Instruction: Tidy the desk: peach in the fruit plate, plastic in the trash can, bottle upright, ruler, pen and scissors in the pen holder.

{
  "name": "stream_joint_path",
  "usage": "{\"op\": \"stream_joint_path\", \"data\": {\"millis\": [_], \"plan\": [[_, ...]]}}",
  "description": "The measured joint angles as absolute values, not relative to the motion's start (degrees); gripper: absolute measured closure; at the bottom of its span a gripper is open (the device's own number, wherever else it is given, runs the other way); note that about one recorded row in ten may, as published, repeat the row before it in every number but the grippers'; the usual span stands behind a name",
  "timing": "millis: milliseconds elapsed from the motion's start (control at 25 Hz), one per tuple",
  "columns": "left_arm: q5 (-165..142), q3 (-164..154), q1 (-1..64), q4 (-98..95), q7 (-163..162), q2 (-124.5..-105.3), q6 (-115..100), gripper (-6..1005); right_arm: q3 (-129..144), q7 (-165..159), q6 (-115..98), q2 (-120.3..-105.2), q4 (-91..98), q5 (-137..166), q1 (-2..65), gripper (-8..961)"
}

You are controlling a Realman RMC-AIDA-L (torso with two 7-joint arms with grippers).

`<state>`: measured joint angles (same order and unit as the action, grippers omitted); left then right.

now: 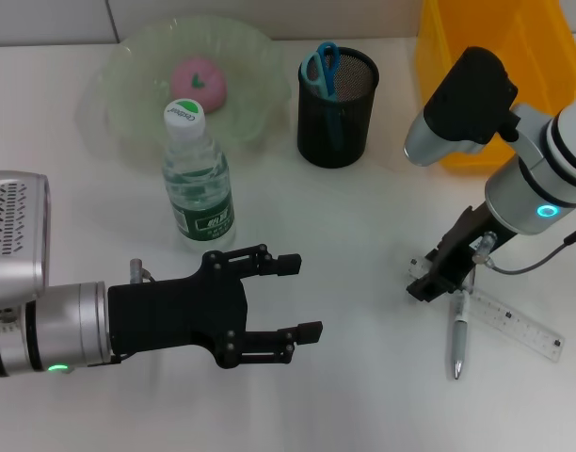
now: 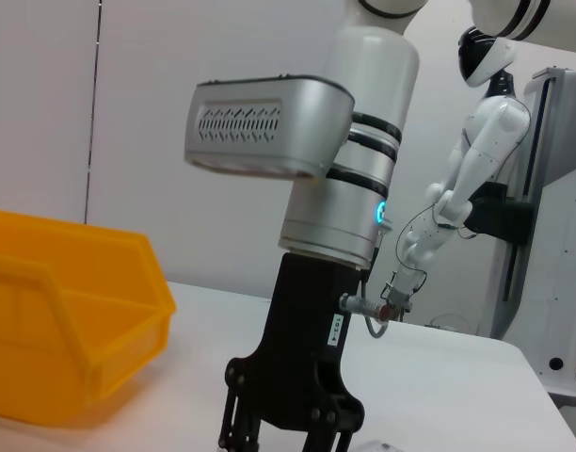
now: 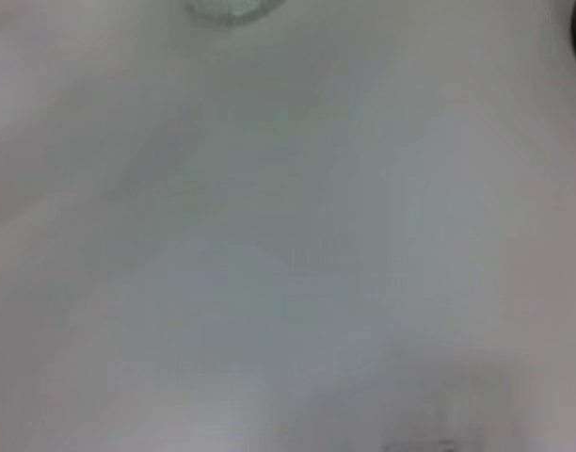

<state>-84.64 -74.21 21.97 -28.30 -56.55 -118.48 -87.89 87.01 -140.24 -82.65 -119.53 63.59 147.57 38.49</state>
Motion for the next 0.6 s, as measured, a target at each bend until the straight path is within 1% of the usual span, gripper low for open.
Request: {"op": "stream_joint_path", "data": {"millis": [80, 280, 480, 600], "plan": [[-84.63, -74.20, 21.97, -28.31, -56.54, -118.47, -87.88, 201, 87.01, -140.55, -82.63, -119.53, 62.65, 147.57, 39.00, 439], [-84.64, -73.98, 21.97, -28.50, -56.52, -118.47, -88.13, 202, 86.50, -140.87, -82.87, -119.53, 63.46, 147.47, 38.94, 544], [-84.63, -73.90, 21.97, -28.58, -56.51, -118.47, -88.21, 202, 85.90, -141.53, -83.13, -119.50, 67.33, 146.33, 37.65, 572], [-84.64, -73.90, 21.98, -28.61, -56.51, -118.53, -88.24, 202, 84.21, -141.54, -83.12, -119.37, 70.56, 144.41, 36.66, 572]]}}
